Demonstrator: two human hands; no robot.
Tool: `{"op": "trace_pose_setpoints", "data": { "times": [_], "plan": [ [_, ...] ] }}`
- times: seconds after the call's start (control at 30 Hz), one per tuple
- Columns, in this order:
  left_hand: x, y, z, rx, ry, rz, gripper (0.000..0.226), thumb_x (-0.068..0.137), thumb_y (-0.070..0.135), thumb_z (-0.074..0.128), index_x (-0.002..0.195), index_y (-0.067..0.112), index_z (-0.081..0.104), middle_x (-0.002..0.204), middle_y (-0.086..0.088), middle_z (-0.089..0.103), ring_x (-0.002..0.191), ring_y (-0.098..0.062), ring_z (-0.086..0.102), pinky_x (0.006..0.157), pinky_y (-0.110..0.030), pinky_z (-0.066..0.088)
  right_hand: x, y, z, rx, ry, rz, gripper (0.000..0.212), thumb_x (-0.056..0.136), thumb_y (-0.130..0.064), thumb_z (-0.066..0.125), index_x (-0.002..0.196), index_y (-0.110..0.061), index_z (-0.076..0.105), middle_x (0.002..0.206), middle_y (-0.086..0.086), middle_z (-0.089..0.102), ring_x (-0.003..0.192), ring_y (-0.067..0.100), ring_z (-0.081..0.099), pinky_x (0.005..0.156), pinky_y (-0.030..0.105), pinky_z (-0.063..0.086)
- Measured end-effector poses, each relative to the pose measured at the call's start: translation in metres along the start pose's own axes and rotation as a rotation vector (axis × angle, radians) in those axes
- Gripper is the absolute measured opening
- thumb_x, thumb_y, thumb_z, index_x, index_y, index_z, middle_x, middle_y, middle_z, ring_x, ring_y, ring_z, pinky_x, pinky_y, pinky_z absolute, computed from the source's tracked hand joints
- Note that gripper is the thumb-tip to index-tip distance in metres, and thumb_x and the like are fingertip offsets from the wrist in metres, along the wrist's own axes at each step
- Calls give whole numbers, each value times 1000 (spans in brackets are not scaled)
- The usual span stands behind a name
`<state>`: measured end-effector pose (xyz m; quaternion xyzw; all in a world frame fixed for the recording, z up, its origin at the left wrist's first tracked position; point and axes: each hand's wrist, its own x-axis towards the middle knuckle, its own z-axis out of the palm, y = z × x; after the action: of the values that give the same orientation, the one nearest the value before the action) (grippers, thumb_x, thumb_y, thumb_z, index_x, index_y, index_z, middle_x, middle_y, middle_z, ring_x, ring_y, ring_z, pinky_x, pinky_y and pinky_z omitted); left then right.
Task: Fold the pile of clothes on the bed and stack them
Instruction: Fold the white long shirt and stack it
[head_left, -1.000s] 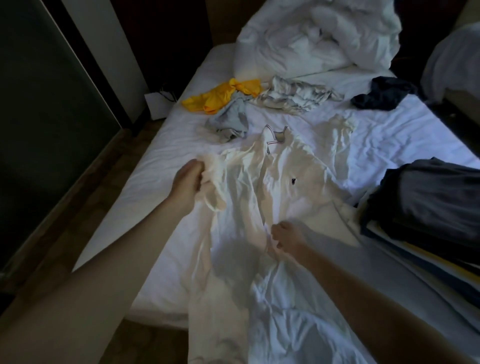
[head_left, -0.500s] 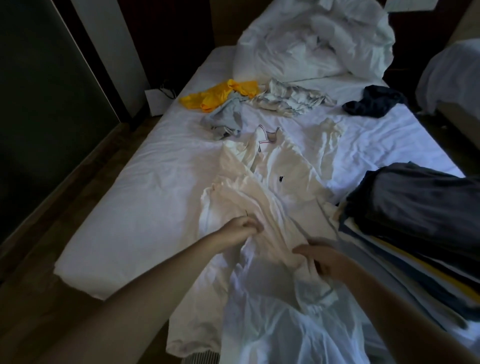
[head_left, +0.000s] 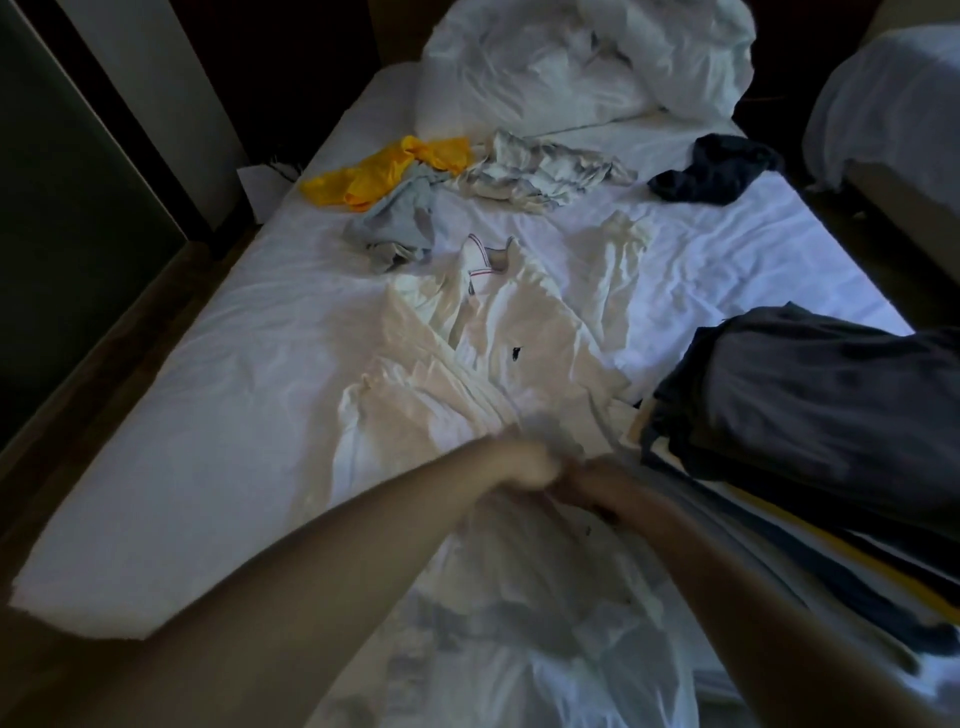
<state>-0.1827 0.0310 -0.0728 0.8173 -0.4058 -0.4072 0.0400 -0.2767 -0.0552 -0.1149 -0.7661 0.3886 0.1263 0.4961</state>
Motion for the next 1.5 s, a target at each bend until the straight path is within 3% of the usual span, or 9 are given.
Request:
{"op": "trace_pose_setpoints", "data": {
  "times": [0.2, 0.4, 0.63, 0.77, 0.83, 0.93, 1.13, 1.33, 1.5],
  "plan": [
    [49, 31, -63, -104, 441, 130, 25, 92, 16, 46, 74, 1, 54, 99, -23, 62, 96, -36, 58, 65, -29, 35, 35, -13, -11, -349, 555, -455, 52, 88, -24, 32, 134, -6, 45, 133, 14, 51, 122, 26, 48, 94, 31, 37],
    [122, 64, -63, -242, 458, 185, 33, 87, 23, 52, 113, 3, 59, 118, -18, 60, 109, -32, 56, 89, -35, 45, 58, 44, 15, -616, 538, -627, 46, 90, -27, 32, 126, -13, 58, 133, 12, 56, 120, 33, 55, 101, 46, 33],
    [189, 92, -39, -129, 499, -98, 86, 91, 41, 55, 151, 13, -1, 151, -16, 23, 135, -35, 31, 107, -45, 29, 69, 51, 16, -454, 726, -805, 40, 80, -25, 48, 118, -12, 45, 124, 4, 42, 119, 24, 39, 99, 39, 31],
    [193, 86, -47, -307, 578, -167, 59, 92, 16, 48, 146, 12, 25, 138, -16, 47, 124, -35, 47, 102, -43, 36, 76, 54, 14, -498, 672, -865, 41, 80, -26, 48, 118, -13, 45, 125, 5, 46, 120, 27, 40, 98, 44, 31],
    [189, 84, -59, -651, 562, -116, 35, 83, 13, 50, 116, 11, 61, 114, -16, 63, 108, -33, 58, 91, -32, 45, 78, 56, 14, -575, 626, -827, 44, 82, -25, 45, 124, -13, 47, 131, 8, 55, 125, 28, 41, 101, 47, 31],
    [164, 88, -81, -1090, 541, 70, 13, 68, 8, 49, 65, 12, 61, 61, -7, 58, 65, -25, 55, 58, -23, 42, 74, 50, 11, -687, 549, -725, 47, 83, -26, 41, 124, -12, 59, 130, 9, 59, 122, 28, 43, 103, 45, 30],
    [92, 79, -135, -1287, 196, 375, 19, 66, 3, 44, 78, 10, 57, 70, -4, 60, 65, -16, 57, 65, -24, 46, 47, 20, -3, -835, 437, -672, 50, 71, -32, 43, 113, -20, 67, 116, -2, 67, 111, 22, 55, 85, 38, 52],
    [33, 63, -161, -1292, 134, 486, 28, 63, 7, 58, 91, 10, 59, 83, -9, 63, 73, -20, 62, 70, -27, 51, 16, -48, 0, -782, 428, -860, 55, 68, -26, 35, 110, -21, 69, 114, -5, 67, 110, 14, 55, 87, 33, 33],
    [4, 40, -170, -1414, 195, 548, 55, 59, -9, 40, 106, 14, 56, 92, -9, 62, 81, -21, 61, 75, -28, 50, 19, -54, -14, -520, 320, -638, 52, 96, -9, 40, 146, -13, 27, 142, 1, 40, 134, 23, 38, 101, 22, 33]
  ]
}}
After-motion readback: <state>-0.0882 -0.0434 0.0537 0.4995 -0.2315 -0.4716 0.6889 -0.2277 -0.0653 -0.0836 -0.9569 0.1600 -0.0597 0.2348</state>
